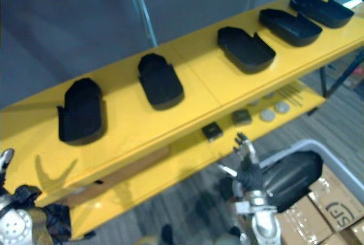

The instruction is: Walk over and take plastic housings, then place them on the shelf

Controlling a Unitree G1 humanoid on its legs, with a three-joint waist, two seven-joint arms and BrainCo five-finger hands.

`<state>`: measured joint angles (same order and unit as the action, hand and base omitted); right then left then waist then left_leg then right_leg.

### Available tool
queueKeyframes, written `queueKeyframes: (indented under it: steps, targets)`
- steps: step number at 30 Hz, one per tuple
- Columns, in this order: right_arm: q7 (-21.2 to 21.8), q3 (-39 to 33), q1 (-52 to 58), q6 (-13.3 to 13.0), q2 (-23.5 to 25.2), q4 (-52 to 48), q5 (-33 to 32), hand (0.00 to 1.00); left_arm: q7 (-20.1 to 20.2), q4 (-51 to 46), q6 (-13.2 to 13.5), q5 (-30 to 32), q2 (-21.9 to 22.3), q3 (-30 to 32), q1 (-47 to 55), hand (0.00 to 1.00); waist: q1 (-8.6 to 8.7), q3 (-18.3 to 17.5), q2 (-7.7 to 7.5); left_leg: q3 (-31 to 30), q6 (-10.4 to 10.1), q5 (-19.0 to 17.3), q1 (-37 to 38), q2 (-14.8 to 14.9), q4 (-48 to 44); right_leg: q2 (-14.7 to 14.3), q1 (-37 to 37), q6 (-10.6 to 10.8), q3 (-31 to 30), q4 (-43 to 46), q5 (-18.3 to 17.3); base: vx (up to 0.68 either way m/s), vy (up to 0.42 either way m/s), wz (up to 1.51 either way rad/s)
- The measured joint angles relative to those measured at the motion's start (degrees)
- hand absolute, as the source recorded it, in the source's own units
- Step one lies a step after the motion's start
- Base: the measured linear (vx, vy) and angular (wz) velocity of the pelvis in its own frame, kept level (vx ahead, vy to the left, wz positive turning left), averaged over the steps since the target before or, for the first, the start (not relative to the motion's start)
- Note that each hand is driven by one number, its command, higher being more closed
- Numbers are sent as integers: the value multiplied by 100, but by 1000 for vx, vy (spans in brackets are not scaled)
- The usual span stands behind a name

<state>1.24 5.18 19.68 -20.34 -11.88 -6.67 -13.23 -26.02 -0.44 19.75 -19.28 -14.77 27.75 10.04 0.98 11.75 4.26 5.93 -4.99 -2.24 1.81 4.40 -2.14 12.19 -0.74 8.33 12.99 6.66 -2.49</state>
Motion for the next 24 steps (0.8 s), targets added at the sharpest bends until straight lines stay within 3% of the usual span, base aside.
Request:
queueKeyframes:
  steps: [3, 8, 13, 18, 24]
  targets:
    - [10, 5, -133, 45, -206, 55, -7, 0, 144, 572, -312, 3, -330, -252, -342, 0, 49, 23, 15, 75, 6, 4, -18, -14, 4, 19, 105, 1, -84, 74, -2, 1, 14, -12]
    - [33, 5, -454, 45, -524, 62, -61, 0, 622, 1471, -394, -79, -679, -488, -814, 0, 207, 64, 61, 155, 37, 31, -94, -38, 4, 54, 364, -10, -236, 299, -66, -10, 12, -10]
    - [261, 26, -576, 46, -651, 59, -76, 0, 1035, 1946, -774, -301, -926, -656, -1053, 0, 309, 235, 149, 291, 45, 45, -58, -44, 5, 79, 555, -50, -426, 607, -204, -36, 5, -13]
    - [365, 164, -570, 46, -656, 35, -73, 0, 1065, 2212, -992, -350, -970, -656, -1145, 0, 309, 265, 159, 380, 49, 65, -35, -34, 24, 79, 703, -66, -529, 794, -304, -35, -6, -8]
    - [367, 174, -522, 45, -655, -141, -74, 0, 1068, 2260, -1016, -472, -969, -655, -1141, 0, 307, 288, 132, 395, 34, 73, 2, -34, 57, 85, 713, -73, -534, 896, -347, -3, -1, -1]
